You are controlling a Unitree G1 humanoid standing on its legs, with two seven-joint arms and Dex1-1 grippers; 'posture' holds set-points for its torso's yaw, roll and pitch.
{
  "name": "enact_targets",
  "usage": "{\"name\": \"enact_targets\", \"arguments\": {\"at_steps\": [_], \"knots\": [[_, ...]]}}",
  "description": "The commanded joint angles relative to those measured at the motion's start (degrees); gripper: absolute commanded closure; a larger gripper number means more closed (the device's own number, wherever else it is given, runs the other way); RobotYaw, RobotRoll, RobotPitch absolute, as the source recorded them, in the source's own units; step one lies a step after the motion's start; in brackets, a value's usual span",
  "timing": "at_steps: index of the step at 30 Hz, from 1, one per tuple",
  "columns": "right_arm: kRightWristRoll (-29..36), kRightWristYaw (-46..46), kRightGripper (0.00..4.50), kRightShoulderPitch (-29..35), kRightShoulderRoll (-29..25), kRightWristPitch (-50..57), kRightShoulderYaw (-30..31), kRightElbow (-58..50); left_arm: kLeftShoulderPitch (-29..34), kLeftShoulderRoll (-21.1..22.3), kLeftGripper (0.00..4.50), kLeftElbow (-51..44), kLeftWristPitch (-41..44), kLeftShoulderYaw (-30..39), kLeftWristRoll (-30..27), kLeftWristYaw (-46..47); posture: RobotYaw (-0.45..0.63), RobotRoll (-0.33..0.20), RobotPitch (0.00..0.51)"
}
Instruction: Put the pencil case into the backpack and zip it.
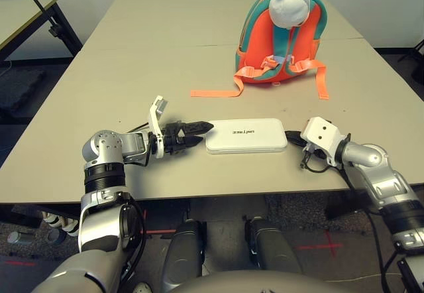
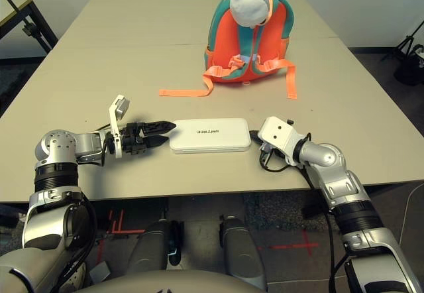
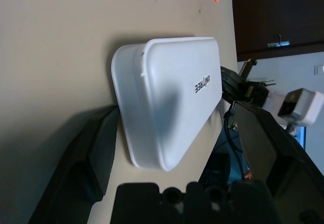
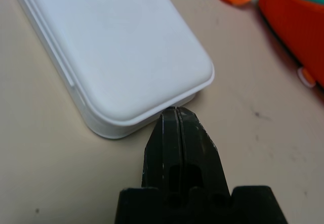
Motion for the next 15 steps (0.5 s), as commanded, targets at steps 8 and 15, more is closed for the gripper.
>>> {"name": "enact_targets", "arguments": {"at_steps": [8,15], "knots": [[0.2,0.5,4.45,-1.0,3.8,3.0,3.7,-5.1,0.6,-1.2,0.0,-0.1,-0.3,-1.2,1.0,0.9,-0.08,0.0,0.099],[-0.1,0.4,4.45,-1.8,3.8,2.5,3.7,-4.1,1.3,-1.0,0.0,-0.6,-1.5,-2.1,1.3,0.5,-0.08,0.0,0.102]]}}
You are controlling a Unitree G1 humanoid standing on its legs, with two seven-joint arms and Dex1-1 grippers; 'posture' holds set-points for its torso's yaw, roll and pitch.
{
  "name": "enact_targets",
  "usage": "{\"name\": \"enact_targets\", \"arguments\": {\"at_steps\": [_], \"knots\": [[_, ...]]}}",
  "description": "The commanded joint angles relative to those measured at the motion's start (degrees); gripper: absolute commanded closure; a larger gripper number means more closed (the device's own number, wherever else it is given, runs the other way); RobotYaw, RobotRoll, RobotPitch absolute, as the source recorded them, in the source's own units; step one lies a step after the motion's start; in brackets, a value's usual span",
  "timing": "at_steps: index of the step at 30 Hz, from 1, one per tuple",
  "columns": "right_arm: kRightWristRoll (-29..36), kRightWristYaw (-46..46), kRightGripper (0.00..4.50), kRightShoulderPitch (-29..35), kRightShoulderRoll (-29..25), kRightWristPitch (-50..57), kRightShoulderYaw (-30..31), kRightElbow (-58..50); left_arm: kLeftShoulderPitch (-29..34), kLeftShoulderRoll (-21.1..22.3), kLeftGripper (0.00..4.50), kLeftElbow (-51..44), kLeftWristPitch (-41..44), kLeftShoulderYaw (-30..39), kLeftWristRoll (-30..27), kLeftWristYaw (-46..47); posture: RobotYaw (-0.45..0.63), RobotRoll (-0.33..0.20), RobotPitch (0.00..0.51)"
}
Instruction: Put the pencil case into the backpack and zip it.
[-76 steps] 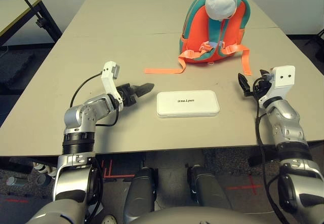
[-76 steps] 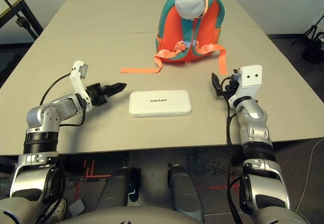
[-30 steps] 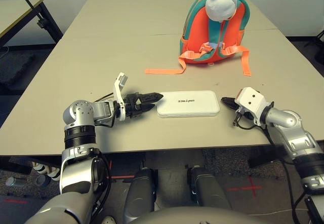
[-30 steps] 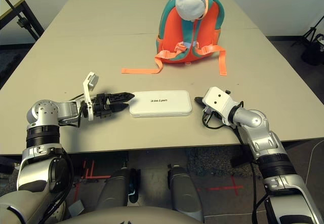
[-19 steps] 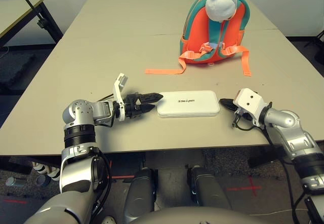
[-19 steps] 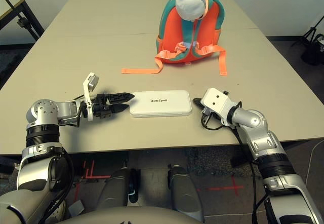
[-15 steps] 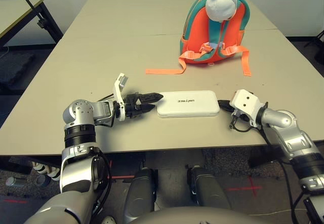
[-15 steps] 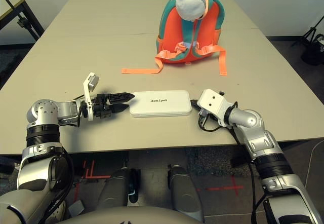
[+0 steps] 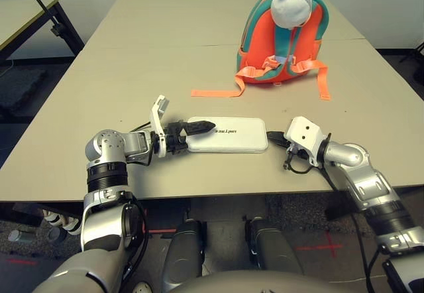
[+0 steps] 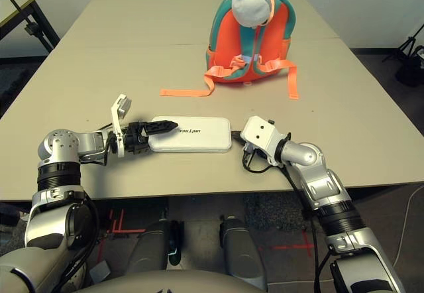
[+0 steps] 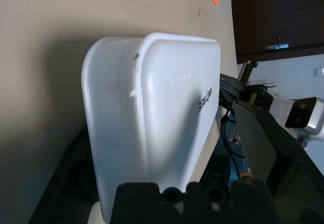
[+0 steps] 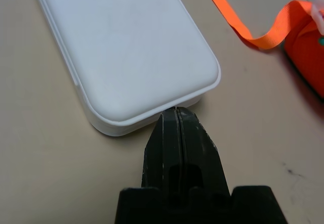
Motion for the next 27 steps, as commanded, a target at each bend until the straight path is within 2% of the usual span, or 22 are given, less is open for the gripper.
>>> {"name": "enact_targets", "arguments": {"at_steps": [1,3,6,11,13,15,19,21,23,27], "knots": [[-0.1,0.3,4.45,-0.8,0.4,-0.6,1.1,-0.2,1.1,-0.3,0.0,-0.1,-1.0,-1.4,1.2,0.4,-0.08,0.0,0.102],[-0.1,0.3,4.45,-1.0,0.4,-0.7,1.1,0.1,0.9,-0.4,0.0,0.1,-1.6,-1.2,1.2,0.3,-0.07,0.0,0.101],[-0.3,0.0,4.5,-1.3,0.5,-1.1,1.0,0.7,0.4,-0.3,0.56,0.7,-3.3,-0.5,1.1,0.3,-0.07,0.0,0.099],[-0.6,-0.2,4.5,-1.4,0.4,-1.8,0.8,1.8,0.2,-0.2,2.47,0.2,-6.2,-0.3,1.2,0.0,-0.07,0.0,0.098],[-0.7,-0.2,4.5,-1.5,0.5,-2.1,0.8,2.3,0.1,-0.2,3.01,0.2,-7.5,0.0,1.1,0.0,-0.07,0.0,0.098],[-0.7,-0.3,4.5,-1.5,0.5,-2.4,0.8,2.7,0.0,-0.1,3.16,-0.1,-8.3,0.1,1.0,-0.1,-0.07,0.0,0.098],[-1.4,-1.0,4.5,-1.8,0.5,-3.2,0.9,4.1,-0.2,0.2,3.16,-2.6,-12.5,0.3,0.8,-0.4,-0.06,0.0,0.099],[-1.8,-1.7,4.12,-2.1,0.5,-3.4,0.7,5.0,-0.7,0.4,3.16,-3.8,-15.6,1.0,0.8,-0.4,-0.06,0.0,0.1],[-2.5,-2.9,3.51,-2.5,0.5,-3.6,0.5,6.2,-1.7,0.7,3.17,-4.2,-17.8,2.3,0.3,0.2,-0.06,0.0,0.1],[-3.2,-5.1,1.97,-3.0,0.7,-3.3,-0.1,7.7,-2.8,1.6,3.17,-5.0,-21.0,3.4,-0.7,0.6,-0.05,0.0,0.099]]}}
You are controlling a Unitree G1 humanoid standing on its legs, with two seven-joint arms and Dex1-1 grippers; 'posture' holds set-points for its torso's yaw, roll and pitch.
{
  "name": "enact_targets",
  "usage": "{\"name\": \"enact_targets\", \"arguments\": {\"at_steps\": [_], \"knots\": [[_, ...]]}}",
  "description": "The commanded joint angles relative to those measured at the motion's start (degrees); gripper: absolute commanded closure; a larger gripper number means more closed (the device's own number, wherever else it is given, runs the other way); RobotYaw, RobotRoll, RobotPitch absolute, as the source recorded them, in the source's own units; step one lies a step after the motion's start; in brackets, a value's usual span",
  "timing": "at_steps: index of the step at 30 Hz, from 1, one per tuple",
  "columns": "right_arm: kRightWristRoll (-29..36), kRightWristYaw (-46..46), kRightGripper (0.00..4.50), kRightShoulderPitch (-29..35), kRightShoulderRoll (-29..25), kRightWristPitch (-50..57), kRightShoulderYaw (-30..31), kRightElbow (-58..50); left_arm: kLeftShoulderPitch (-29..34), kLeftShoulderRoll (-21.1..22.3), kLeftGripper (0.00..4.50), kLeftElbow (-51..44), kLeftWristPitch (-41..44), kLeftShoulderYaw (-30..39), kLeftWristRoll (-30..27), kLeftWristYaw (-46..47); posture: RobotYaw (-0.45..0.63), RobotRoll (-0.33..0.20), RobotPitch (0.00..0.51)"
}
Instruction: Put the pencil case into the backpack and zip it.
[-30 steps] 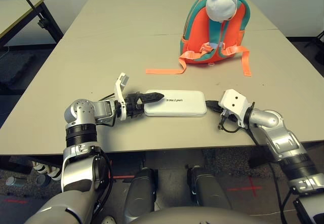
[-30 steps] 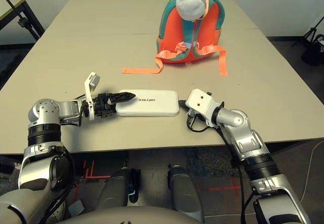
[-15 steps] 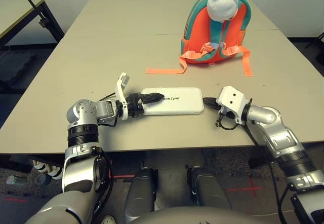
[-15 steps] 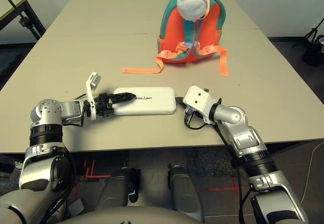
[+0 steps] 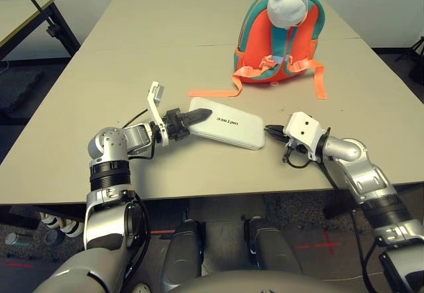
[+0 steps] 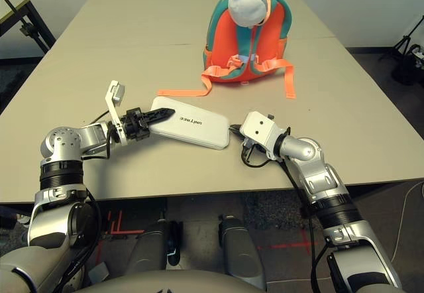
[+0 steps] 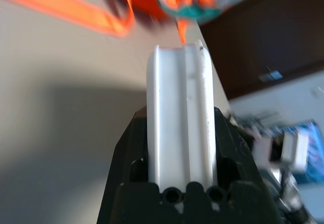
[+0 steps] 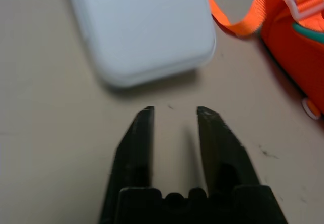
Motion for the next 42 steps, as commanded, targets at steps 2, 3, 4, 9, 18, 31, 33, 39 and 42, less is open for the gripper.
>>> {"name": "enact_targets", "arguments": {"at_steps": [2,3,4,9,18,31,33,39,42], "knots": [[-1.1,-3.6,1.13,-0.9,0.6,1.3,-0.9,2.3,-2.7,2.6,3.17,-2.5,-5.2,3.2,-0.4,1.8,-0.05,0.0,0.1],[-0.8,-4.7,0.82,-1.3,0.9,2.3,-1.5,2.7,-3.4,3.2,3.17,-3.1,-6.0,3.6,-0.6,2.1,-0.05,0.0,0.099],[-0.1,-5.7,0.37,-1.6,1.4,3.7,-2.3,2.8,-4.0,3.6,3.17,-3.6,-6.7,4.0,-0.8,2.4,-0.04,0.0,0.1],[7.3,-9.6,0.0,-3.6,6.2,13.9,-8.1,0.8,-5.1,5.3,3.17,-7.1,-9.3,3.6,-1.0,2.1,-0.04,0.0,0.101],[22.5,-19.5,0.0,-12.6,14.7,29.5,-21.7,-1.3,-6.9,4.8,3.19,-6.7,-19.5,3.8,1.1,5.8,-0.04,0.0,0.101],[23.4,-21.1,0.0,-26.4,14.4,26.0,-23.1,13.3,-7.4,4.6,3.19,-4.6,-29.1,2.9,4.7,9.3,-0.02,0.0,0.096],[22.4,-20.7,0.0,-28.9,14.2,23.7,-22.6,18.2,-7.2,4.6,3.19,-4.7,-29.2,2.7,4.6,9.5,-0.01,0.0,0.095],[19.2,-19.1,0.0,-36.3,14.0,14.8,-21.6,34.1,-6.7,4.5,3.19,-5.5,-29.7,2.0,4.8,10.1,0.01,0.0,0.091],[17.6,-18.9,0.0,-39.7,14.1,10.4,-21.5,41.8,-6.4,4.6,3.19,-5.9,-29.8,1.9,4.8,10.4,0.02,0.0,0.088]]}}
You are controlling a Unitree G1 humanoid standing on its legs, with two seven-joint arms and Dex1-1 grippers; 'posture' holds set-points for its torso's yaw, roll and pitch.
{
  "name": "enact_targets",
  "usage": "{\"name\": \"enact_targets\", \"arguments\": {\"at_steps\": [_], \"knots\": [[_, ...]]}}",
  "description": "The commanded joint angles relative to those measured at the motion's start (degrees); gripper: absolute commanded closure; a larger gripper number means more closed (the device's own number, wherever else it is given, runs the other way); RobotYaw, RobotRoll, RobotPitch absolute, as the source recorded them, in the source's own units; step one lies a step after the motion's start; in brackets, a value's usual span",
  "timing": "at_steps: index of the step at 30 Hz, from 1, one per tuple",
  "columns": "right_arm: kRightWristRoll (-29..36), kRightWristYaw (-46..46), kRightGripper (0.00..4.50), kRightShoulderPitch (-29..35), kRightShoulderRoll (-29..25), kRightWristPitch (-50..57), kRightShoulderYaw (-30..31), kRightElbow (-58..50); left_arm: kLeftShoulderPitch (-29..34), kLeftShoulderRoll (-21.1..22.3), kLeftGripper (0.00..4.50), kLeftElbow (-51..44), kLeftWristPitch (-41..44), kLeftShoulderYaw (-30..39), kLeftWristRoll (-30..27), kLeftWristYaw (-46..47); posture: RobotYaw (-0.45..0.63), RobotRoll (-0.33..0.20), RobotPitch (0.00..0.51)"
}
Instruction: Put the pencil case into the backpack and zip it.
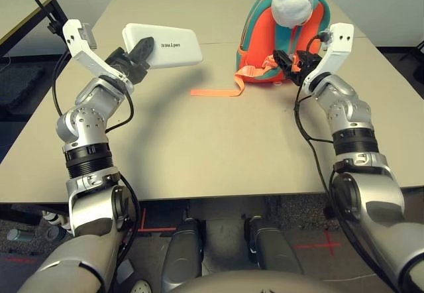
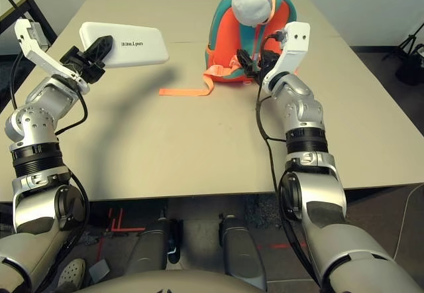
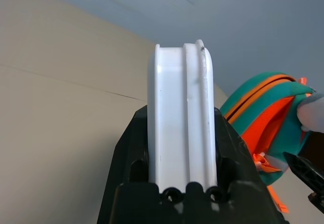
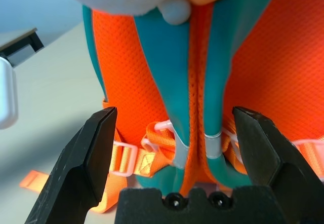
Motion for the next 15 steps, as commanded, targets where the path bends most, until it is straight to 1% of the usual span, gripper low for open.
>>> {"name": "enact_targets", "arguments": {"at_steps": [1,6,11,14,15], "knots": [[-2.3,0.3,0.0,-4.0,-0.1,-5.9,0.6,9.6,0.2,0.1,3.19,-1.6,-1.3,-0.1,0.3,0.3,0.03,0.0,0.087],[-3.5,-0.5,0.0,-7.3,0.9,-12.7,-0.2,17.8,1.1,-0.2,3.19,-2.7,-1.5,-0.3,0.5,0.8,0.04,0.0,0.082],[-4.4,-1.6,0.0,-8.8,1.5,-16.2,-0.4,21.5,1.3,-0.3,3.19,-3.0,-1.7,-0.4,0.5,1.1,0.06,0.0,0.079],[-4.8,-1.7,0.58,-9.1,1.8,-16.9,-0.3,22.3,1.4,-0.5,3.19,-3.2,-1.9,-0.6,0.6,1.3,0.06,0.0,0.079],[-4.9,-1.6,0.99,-9.1,1.8,-17.0,-0.3,22.4,1.4,-0.5,3.19,-3.2,-1.9,-0.6,0.6,1.3,0.06,0.0,0.079]]}}
